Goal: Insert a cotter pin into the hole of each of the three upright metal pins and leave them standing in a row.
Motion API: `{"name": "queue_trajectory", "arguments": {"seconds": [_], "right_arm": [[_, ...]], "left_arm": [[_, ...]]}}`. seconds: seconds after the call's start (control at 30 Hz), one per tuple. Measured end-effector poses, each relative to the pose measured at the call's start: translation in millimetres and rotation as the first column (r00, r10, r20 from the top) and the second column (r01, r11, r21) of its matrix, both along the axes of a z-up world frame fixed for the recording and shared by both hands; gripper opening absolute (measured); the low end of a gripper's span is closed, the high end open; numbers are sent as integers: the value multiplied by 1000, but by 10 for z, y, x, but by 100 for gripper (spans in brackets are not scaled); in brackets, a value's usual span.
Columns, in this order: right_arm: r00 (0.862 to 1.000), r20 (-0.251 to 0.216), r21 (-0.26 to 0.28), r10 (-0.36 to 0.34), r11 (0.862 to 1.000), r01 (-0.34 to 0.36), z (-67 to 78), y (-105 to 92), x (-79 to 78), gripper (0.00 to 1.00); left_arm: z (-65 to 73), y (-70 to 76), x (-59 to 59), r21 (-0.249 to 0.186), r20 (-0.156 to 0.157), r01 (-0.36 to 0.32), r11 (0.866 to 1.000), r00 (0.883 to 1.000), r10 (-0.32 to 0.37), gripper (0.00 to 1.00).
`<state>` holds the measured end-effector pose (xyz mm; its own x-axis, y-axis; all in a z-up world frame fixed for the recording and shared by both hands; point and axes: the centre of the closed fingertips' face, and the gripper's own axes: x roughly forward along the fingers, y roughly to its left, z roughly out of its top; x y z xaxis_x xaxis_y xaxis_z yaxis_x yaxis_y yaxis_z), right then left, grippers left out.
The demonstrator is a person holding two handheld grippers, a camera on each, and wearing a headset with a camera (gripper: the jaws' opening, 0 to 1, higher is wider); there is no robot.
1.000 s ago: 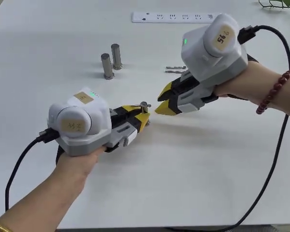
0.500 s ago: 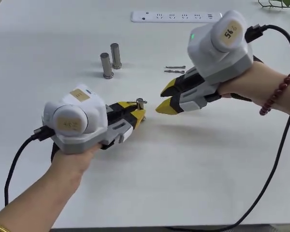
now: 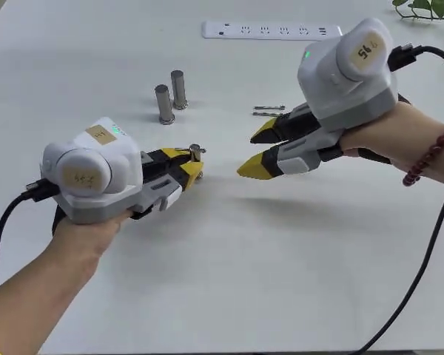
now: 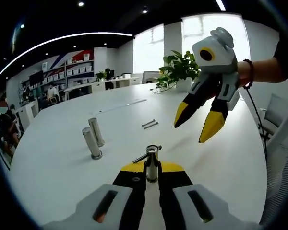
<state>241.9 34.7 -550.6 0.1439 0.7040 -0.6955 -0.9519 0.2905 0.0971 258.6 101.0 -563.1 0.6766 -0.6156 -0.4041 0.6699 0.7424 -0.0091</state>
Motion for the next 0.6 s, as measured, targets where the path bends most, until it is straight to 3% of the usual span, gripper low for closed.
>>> {"name": "queue_trajectory", "arguments": {"seconds": [0.6], "right_arm": [[999,-27,7,-47,999,47,-26,-67,-14,33]], "left_arm": [[-52,240,201,31,-4,-11,999,1000,11,7]]}}
